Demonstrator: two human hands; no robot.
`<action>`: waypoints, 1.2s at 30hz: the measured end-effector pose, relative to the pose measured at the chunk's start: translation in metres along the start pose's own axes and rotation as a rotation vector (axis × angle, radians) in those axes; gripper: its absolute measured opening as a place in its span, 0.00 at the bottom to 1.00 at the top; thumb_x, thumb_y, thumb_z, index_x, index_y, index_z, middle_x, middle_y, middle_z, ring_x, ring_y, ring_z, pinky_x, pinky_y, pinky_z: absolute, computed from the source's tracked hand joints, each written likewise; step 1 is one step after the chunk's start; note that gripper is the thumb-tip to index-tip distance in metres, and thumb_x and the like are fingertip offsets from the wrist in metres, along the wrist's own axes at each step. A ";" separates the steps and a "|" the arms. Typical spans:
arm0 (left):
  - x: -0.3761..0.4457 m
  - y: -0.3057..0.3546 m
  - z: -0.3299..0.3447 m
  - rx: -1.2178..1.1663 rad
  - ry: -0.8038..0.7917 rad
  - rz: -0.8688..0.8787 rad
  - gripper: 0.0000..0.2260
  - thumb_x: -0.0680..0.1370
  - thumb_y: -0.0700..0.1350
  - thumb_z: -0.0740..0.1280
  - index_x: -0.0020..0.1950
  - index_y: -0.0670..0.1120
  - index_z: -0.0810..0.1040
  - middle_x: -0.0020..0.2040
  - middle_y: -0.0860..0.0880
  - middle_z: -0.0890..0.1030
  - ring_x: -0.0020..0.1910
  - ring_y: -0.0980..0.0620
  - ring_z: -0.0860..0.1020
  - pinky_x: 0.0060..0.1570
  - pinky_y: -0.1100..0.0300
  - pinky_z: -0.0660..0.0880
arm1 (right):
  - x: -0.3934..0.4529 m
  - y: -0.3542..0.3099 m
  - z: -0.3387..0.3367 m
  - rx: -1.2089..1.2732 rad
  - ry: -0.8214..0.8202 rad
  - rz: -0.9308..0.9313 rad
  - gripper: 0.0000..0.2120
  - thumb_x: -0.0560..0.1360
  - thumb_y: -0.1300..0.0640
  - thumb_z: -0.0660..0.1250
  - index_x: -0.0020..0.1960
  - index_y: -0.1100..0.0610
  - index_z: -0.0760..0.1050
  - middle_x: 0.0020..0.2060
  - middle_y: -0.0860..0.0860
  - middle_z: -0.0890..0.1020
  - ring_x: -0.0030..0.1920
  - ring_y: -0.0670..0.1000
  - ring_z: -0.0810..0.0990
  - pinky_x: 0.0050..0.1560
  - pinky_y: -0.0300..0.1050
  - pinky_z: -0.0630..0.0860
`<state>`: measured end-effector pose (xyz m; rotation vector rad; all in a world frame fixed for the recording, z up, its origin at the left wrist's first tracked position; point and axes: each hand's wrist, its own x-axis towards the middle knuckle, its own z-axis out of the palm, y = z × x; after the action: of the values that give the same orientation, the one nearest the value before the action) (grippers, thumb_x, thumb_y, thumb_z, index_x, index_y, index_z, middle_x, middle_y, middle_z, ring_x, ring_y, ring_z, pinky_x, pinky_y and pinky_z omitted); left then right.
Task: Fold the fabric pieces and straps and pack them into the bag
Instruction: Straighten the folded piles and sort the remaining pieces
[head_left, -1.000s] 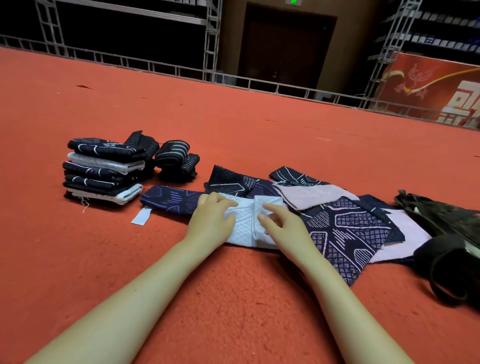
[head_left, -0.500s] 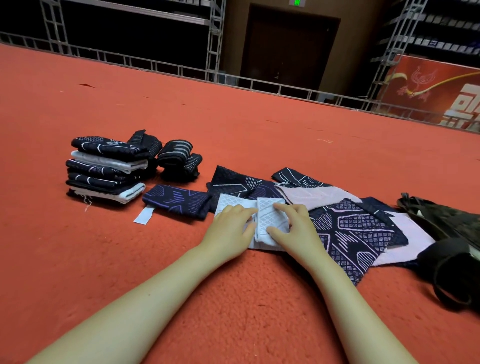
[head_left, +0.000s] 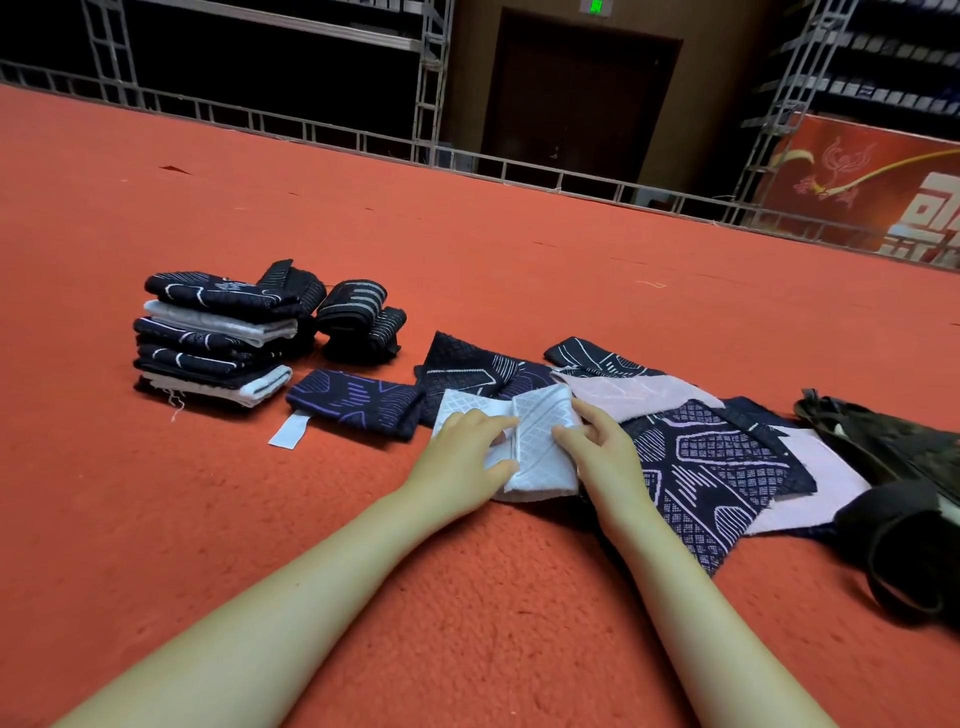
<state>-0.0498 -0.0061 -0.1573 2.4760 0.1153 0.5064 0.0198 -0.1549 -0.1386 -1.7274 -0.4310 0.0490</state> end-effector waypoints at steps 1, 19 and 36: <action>0.000 0.000 0.000 -0.089 0.003 0.008 0.22 0.75 0.45 0.68 0.68 0.52 0.71 0.54 0.53 0.73 0.58 0.52 0.71 0.61 0.60 0.68 | -0.002 -0.002 0.002 0.062 -0.004 0.009 0.18 0.74 0.63 0.66 0.63 0.55 0.75 0.41 0.53 0.78 0.40 0.47 0.77 0.42 0.39 0.73; 0.005 0.025 0.001 -1.517 -0.069 -0.510 0.24 0.82 0.55 0.52 0.65 0.39 0.73 0.57 0.37 0.79 0.56 0.41 0.79 0.60 0.48 0.74 | -0.012 -0.005 0.015 -0.022 -0.175 0.086 0.21 0.71 0.50 0.71 0.62 0.48 0.73 0.51 0.54 0.81 0.49 0.54 0.82 0.41 0.49 0.79; 0.008 -0.003 -0.012 -0.303 0.152 -0.238 0.27 0.75 0.37 0.60 0.74 0.50 0.62 0.66 0.43 0.68 0.67 0.46 0.67 0.67 0.59 0.61 | -0.019 -0.013 0.018 0.030 -0.251 -0.010 0.26 0.70 0.69 0.62 0.65 0.52 0.72 0.52 0.49 0.82 0.47 0.41 0.81 0.41 0.32 0.75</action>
<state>-0.0470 0.0044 -0.1475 2.0935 0.3617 0.5633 -0.0057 -0.1424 -0.1331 -1.6953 -0.6199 0.2655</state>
